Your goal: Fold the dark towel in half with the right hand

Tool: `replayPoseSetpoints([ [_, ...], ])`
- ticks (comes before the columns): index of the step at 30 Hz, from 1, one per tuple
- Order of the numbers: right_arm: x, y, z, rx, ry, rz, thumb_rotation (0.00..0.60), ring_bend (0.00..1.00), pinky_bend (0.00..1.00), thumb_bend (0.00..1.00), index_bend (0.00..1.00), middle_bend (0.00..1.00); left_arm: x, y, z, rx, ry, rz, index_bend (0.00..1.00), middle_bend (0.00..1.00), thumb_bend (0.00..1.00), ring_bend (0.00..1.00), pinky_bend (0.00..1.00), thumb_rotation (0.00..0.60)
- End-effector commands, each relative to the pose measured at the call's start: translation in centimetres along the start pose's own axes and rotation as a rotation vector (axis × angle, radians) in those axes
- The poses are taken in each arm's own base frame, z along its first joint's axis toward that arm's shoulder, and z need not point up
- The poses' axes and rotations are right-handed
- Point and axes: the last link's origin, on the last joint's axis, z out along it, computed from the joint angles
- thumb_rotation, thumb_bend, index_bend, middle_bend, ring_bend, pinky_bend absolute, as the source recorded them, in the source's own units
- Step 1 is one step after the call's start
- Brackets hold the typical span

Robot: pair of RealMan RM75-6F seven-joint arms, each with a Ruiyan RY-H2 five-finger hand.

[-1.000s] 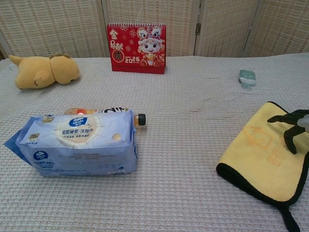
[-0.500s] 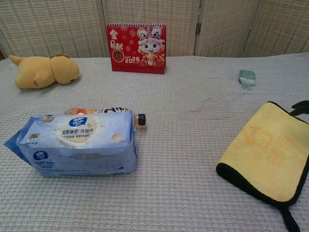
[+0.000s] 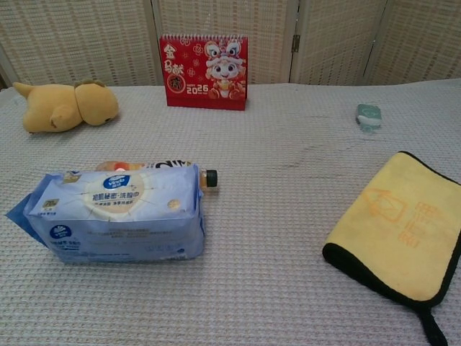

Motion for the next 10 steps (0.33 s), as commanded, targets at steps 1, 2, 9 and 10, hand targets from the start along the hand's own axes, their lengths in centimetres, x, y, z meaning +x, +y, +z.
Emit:
replayPoseSetpoints([
  [1, -0.1, -0.3, -1.0, -0.011, -0.043, 0.019, 0.6, 0.0, 0.0, 0.45, 0.0, 0.0, -0.5, 0.4, -0.3, -0.031, 0.0, 0.012, 0.0, 0.0, 0.13, 0.0, 0.0, 0.6],
  [2, 0.1, -0.4, -1.3, 0.006, -0.044, 0.021, 0.6, 0.0, 0.0, 0.45, 0.0, 0.0, -0.7, 0.5, -0.4, -0.032, -0.004, 0.016, 0.0, 0.0, 0.13, 0.0, 0.0, 0.6],
  [9, 0.9, -1.0, -3.3, 0.087, 0.022, 0.011, 0.6, 0.0, 0.0, 0.45, 0.0, 0.0, -0.6, 0.4, -0.6, -0.018, 0.001, 0.013, 0.0, 0.0, 0.13, 0.0, 0.0, 0.6],
  [10, 1.0, -1.1, -3.7, 0.094, 0.035, 0.01, 0.6, 0.0, 0.0, 0.45, 0.0, 0.0, -0.5, 0.5, -0.7, -0.017, 0.006, 0.011, 0.0, 0.0, 0.13, 0.0, 0.0, 0.6],
])
